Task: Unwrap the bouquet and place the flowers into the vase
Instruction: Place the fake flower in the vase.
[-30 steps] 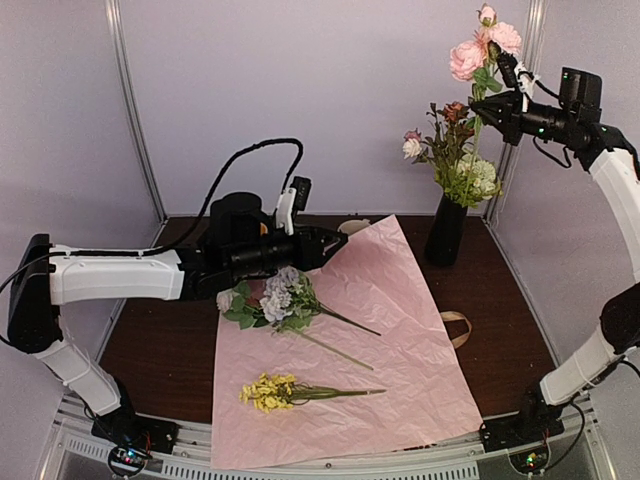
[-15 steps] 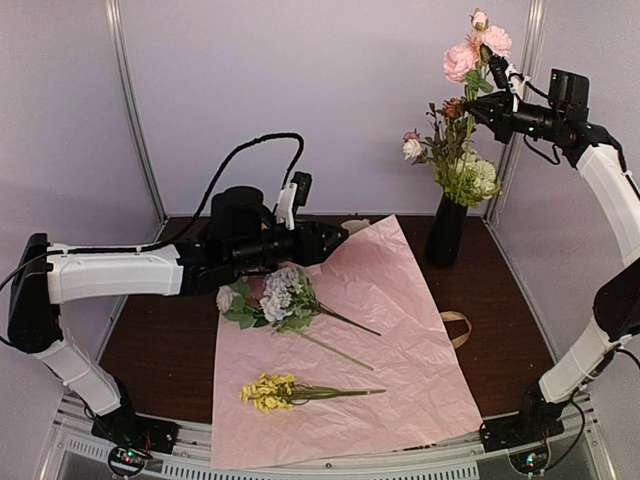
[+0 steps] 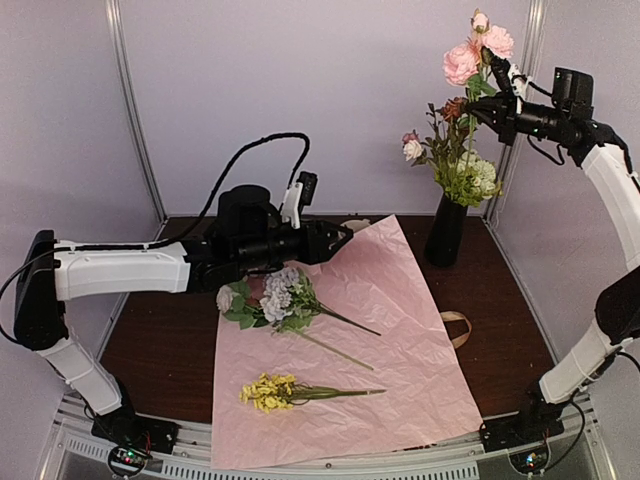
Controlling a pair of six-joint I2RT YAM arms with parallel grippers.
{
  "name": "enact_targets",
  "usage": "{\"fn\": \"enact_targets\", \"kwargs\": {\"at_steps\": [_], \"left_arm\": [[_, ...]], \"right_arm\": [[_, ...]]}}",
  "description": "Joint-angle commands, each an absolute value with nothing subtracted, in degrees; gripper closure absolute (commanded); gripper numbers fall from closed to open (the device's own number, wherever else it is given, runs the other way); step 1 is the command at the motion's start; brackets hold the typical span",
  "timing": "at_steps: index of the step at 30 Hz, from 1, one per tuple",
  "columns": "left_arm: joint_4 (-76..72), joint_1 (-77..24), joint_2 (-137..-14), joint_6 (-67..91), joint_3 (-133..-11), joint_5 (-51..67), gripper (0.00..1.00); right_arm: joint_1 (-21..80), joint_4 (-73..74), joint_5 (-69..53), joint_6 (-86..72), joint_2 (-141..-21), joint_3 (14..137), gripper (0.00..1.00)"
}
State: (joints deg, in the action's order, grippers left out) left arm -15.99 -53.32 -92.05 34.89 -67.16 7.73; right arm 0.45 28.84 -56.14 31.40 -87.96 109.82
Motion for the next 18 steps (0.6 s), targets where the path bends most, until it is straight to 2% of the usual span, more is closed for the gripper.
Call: {"fn": "enact_targets", "kwargs": {"at_steps": [1, 8, 18], "left_arm": [[-18.2, -53.5, -92.0, 36.0, -67.4, 8.3, 0.53], [-18.0, -53.5, -91.7, 35.6, -67.3, 7.9, 0.53], [-17.6, -53.5, -92.4, 35.6, -67.5, 8.3, 0.53]], "right_arm": [[0.0, 26.1, -56.6, 31.1, -87.3, 106.9, 1.00], [0.0, 21.5, -57.1, 29.5, -88.6, 103.2, 1.00], [-0.1, 11.7, -55.4, 26.6, -87.5, 91.8, 1.00]]}}
